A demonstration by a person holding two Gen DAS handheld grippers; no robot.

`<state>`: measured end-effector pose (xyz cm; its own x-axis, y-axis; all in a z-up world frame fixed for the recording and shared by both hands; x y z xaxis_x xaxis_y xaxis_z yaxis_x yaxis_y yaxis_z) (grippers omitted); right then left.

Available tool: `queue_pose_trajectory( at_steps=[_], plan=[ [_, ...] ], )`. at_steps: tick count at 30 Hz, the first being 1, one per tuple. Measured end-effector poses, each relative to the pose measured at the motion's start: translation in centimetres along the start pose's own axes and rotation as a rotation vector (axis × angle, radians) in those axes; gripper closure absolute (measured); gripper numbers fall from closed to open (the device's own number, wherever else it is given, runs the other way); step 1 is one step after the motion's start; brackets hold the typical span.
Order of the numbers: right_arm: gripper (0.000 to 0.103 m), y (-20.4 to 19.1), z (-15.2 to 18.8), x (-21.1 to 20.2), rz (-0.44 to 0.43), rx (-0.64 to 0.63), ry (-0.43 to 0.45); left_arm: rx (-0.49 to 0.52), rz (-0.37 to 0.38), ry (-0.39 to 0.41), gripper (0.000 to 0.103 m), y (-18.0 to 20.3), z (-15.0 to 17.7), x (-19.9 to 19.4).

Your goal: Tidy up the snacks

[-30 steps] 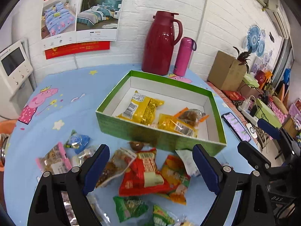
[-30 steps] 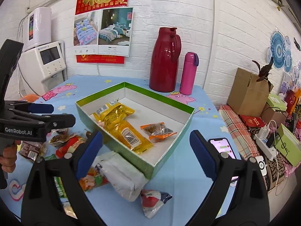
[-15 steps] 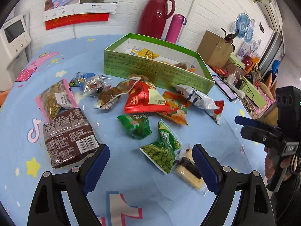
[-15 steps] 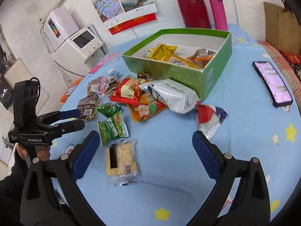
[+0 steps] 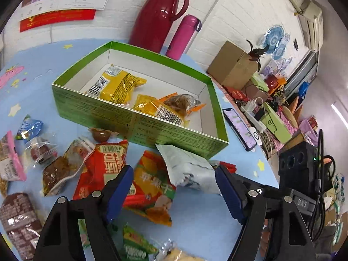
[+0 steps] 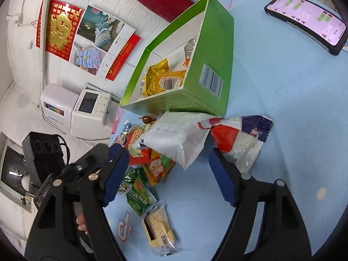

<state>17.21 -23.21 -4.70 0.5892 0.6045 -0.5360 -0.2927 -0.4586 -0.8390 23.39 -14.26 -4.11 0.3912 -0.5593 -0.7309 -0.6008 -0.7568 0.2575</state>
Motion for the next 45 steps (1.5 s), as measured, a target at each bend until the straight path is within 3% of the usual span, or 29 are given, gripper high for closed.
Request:
queue_pose_trajectory(
  at_steps=[4, 7, 8, 9, 13, 22, 31, 35, 45],
  plan=[
    [0.033, 0.4, -0.7, 1.3, -0.013, 0.034, -0.017, -0.011, -0.005, -0.073, 0.04, -0.7, -0.2, 3.4],
    [0.046, 0.7, -1.1, 1.9, 0.013, 0.044, -0.016, 0.005, -0.005, -0.07, 0.044, -0.5, -0.1, 4.2],
    [0.052, 0.8, -1.2, 2.0, 0.02, 0.038, -0.015, 0.028, -0.009, -0.071, 0.048, -0.3, -0.2, 4.3],
    [0.056, 0.9, -1.2, 2.0, 0.026, 0.035, -0.016, 0.05, 0.007, -0.079, 0.06, 0.2, 0.0, 4.4],
    [0.063, 1.0, -0.4, 1.5, 0.05, 0.003, -0.018, 0.077, 0.04, -0.075, 0.07, 1.2, 0.6, 4.0],
    [0.069, -1.8, 3.1, -1.3, 0.098, -0.158, 0.016, 0.119, 0.027, -0.016, 0.073, 3.4, 1.9, -0.8],
    [0.07, -8.5, 1.3, -3.4, 0.062, -0.338, 0.134, 0.153, 0.007, 0.146, 0.073, 3.6, -3.8, -6.1],
    [0.07, -9.5, -0.9, -2.7, 0.061, -0.359, 0.156, 0.16, -0.014, 0.169, 0.073, 3.0, -6.2, -5.5],
    [0.07, -7.8, -6.6, 1.2, 0.118, -0.338, 0.14, 0.139, -0.03, 0.123, 0.073, -0.5, -9.7, 0.3]
  ],
)
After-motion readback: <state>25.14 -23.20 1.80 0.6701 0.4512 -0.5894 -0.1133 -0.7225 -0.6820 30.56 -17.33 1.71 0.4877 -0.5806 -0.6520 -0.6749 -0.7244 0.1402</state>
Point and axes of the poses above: each gripper's, at about its wrist camera, not at the fingertips, and x roughly the way its jaws point, y to its right, z to its underside, the point moved 8 cm from there along x, roughly the way its jaws point, and after that the axes turned 14 degrees about x, right-handed, at the moved point
